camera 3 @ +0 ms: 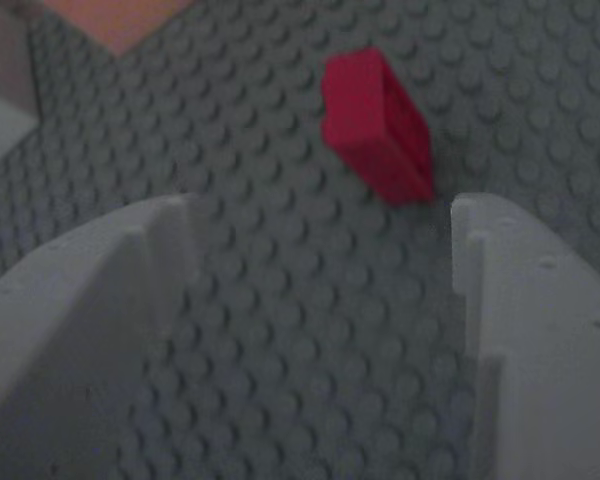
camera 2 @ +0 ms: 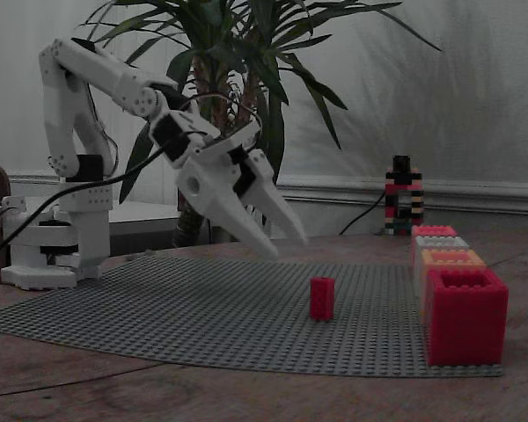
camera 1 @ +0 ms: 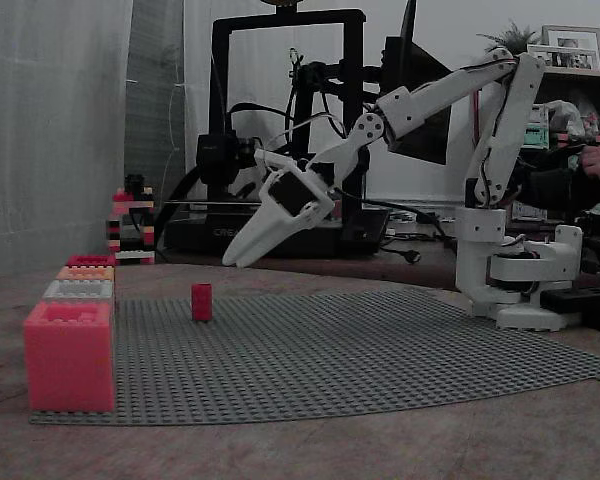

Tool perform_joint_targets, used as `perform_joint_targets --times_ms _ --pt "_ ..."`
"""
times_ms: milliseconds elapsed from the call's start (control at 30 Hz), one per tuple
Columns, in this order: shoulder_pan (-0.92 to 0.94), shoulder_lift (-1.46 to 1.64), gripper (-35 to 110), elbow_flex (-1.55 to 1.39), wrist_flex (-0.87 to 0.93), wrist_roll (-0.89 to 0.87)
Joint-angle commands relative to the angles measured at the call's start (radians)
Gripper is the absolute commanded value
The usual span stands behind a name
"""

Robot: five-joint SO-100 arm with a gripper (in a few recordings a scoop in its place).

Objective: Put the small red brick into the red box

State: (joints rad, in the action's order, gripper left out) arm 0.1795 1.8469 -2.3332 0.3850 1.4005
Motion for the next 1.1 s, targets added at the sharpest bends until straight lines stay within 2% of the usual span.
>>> perform_joint_targets --times_ms 0,1067 --pt "0.012 0.002 27 0.064 -0.032 -0.011" --pt "-0.02 -0.245 25 0.133 -0.195 -0.069"
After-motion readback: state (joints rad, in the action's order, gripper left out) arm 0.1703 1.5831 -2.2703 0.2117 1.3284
